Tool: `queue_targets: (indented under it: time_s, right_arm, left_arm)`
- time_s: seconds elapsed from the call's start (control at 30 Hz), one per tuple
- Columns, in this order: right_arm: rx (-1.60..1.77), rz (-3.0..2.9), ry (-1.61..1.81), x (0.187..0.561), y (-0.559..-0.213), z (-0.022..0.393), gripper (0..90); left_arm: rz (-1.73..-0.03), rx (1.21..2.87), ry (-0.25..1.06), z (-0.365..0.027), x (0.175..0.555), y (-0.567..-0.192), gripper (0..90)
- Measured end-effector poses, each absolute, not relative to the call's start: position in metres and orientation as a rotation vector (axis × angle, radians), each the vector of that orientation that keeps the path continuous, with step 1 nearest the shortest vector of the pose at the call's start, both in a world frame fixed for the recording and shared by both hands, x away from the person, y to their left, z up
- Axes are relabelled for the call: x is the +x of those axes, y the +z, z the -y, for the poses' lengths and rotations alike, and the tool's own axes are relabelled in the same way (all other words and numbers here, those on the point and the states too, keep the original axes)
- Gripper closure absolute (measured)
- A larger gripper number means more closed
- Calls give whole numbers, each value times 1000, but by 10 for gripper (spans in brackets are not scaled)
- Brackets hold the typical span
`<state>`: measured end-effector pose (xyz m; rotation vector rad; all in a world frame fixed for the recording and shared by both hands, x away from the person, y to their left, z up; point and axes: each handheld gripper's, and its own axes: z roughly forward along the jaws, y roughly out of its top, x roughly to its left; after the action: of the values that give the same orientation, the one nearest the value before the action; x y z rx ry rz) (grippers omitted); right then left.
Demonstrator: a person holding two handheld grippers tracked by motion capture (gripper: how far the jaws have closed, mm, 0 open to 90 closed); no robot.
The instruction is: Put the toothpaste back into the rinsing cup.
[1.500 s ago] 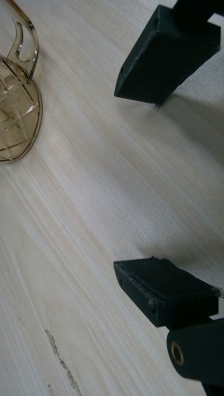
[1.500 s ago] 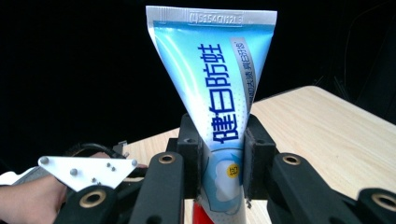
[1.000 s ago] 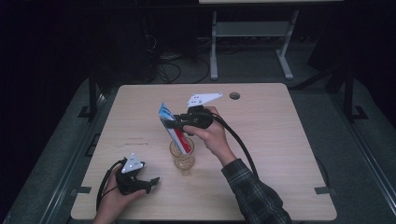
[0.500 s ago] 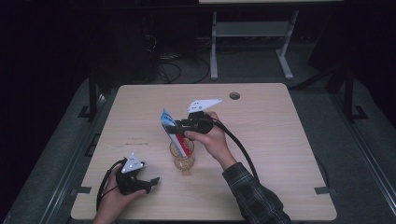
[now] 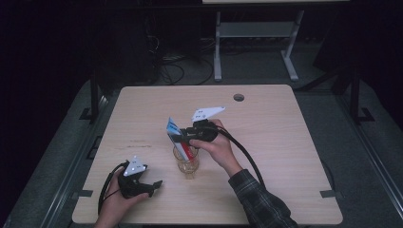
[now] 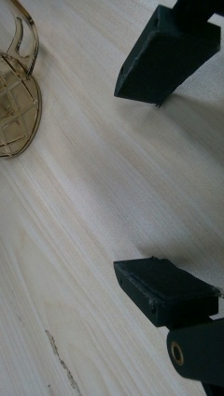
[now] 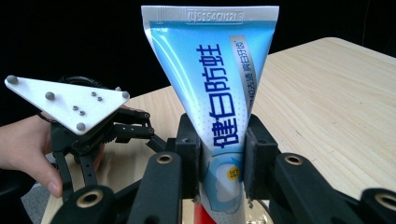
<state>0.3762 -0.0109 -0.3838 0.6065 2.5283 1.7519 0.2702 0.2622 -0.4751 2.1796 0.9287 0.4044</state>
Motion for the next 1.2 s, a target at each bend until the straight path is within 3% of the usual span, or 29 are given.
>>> queue_targets:
  time_s: [0.4, 0.53, 1.07, 1.2]
  right_arm:
    - [609, -2519, 1752, 373, -387, 16, 688]
    - [634, -2498, 1754, 373, -384, 21, 594]
    - [651, -2479, 1705, 367, -372, 56, 496]
    - [671, -2462, 1663, 366, -371, 67, 430]
  left_arm:
    - [-929, 2180, 403, -262, 270, -475, 132]
    - [-929, 2178, 406, -262, 270, -475, 133]
    - [-930, 2177, 405, -262, 270, -475, 133]
    - [-929, 2178, 405, -262, 270, -475, 133]
